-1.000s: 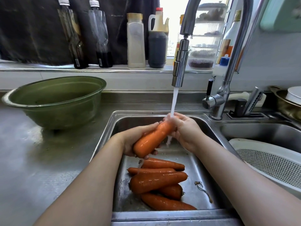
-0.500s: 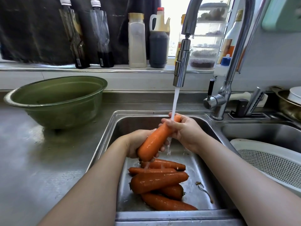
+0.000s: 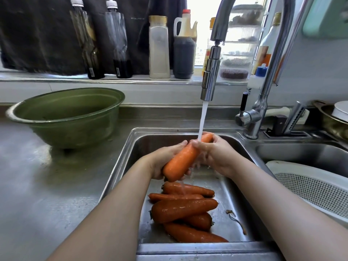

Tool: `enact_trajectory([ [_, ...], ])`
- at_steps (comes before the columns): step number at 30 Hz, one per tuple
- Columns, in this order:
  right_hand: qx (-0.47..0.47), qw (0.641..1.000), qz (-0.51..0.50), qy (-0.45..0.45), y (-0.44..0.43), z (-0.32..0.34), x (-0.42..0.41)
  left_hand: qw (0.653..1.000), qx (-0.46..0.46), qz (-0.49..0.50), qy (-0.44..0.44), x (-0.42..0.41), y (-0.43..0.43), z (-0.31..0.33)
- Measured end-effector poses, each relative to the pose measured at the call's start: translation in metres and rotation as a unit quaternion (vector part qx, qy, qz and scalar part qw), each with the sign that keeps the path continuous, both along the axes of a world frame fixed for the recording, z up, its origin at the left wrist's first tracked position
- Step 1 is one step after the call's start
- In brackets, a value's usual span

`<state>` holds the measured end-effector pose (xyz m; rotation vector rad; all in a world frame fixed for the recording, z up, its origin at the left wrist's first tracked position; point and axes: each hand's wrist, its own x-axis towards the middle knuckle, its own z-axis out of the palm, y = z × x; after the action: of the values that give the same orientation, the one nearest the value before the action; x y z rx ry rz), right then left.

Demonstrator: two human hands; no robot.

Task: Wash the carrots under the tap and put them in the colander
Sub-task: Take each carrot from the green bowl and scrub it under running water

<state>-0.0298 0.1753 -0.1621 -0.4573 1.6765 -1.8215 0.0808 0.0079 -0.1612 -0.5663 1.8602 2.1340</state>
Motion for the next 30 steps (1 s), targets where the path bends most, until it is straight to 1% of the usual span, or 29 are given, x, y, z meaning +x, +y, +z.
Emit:
enact_trajectory([
  [2, 0.006, 0.999, -0.042, 0.007, -0.001, 0.001, -0.002, 1.000, 0.020, 0.003, 0.004, 0.000, -0.006, 0.002],
  [4, 0.004, 0.995, -0.103, -0.004, -0.002, 0.003, -0.004, 0.998, 0.045, 0.021, 0.027, 0.001, -0.009, 0.007],
  [6, 0.002, 0.988, -0.156, -0.010, 0.001, 0.008, -0.006, 0.997, 0.033, 0.055, 0.045, 0.000, -0.010, 0.008],
  [7, 0.017, 0.986, -0.167, 0.002, 0.003, 0.009, -0.006, 0.996, 0.018, 0.067, 0.050, -0.002, -0.010, 0.008],
  [10, 0.083, 0.985, -0.139, 0.057, 0.014, 0.014, -0.005, 0.994, 0.004, 0.099, 0.055, -0.006, -0.005, 0.005],
  [11, 0.116, 0.980, -0.129, 0.103, 0.017, 0.014, -0.005, 0.992, -0.001, 0.111, 0.057, -0.006, -0.005, 0.005],
  [12, 0.159, 0.965, -0.119, 0.174, 0.020, 0.014, -0.006, 0.991, -0.010, 0.122, 0.058, -0.007, -0.004, 0.004],
  [14, 0.259, 0.905, -0.091, 0.325, 0.025, 0.013, -0.011, 0.988, -0.030, 0.141, 0.047, -0.007, -0.002, 0.002],
  [15, 0.288, 0.882, -0.063, 0.367, 0.026, 0.013, -0.010, 0.988, -0.029, 0.145, 0.036, -0.006, -0.002, 0.001],
  [16, 0.303, 0.873, -0.029, 0.382, 0.025, 0.014, -0.007, 0.989, -0.019, 0.147, 0.025, -0.006, -0.001, 0.000],
  [18, 0.314, 0.870, 0.025, 0.378, 0.020, 0.009, -0.004, 0.989, 0.001, 0.146, 0.014, -0.005, 0.001, 0.000],
  [20, 0.302, 0.878, 0.033, 0.370, 0.016, 0.006, -0.002, 0.988, 0.018, 0.155, 0.023, -0.005, 0.002, 0.002],
  [23, 0.274, 0.890, -0.014, 0.364, 0.013, 0.007, -0.001, 0.981, 0.067, 0.171, 0.056, -0.006, 0.009, 0.007],
  [26, 0.304, 0.867, -0.103, 0.380, 0.008, 0.010, -0.002, 0.980, 0.043, 0.177, 0.078, -0.012, 0.021, 0.012],
  [27, 0.309, 0.865, -0.113, 0.379, 0.008, 0.009, -0.004, 0.980, 0.037, 0.179, 0.082, -0.013, 0.024, 0.012],
  [28, 0.308, 0.868, -0.105, 0.374, 0.009, 0.008, -0.005, 0.979, 0.032, 0.183, 0.082, -0.013, 0.025, 0.012],
  [30, 0.293, 0.889, -0.040, 0.349, 0.013, 0.006, -0.007, 0.978, 0.017, 0.195, 0.076, -0.013, 0.023, 0.011],
])
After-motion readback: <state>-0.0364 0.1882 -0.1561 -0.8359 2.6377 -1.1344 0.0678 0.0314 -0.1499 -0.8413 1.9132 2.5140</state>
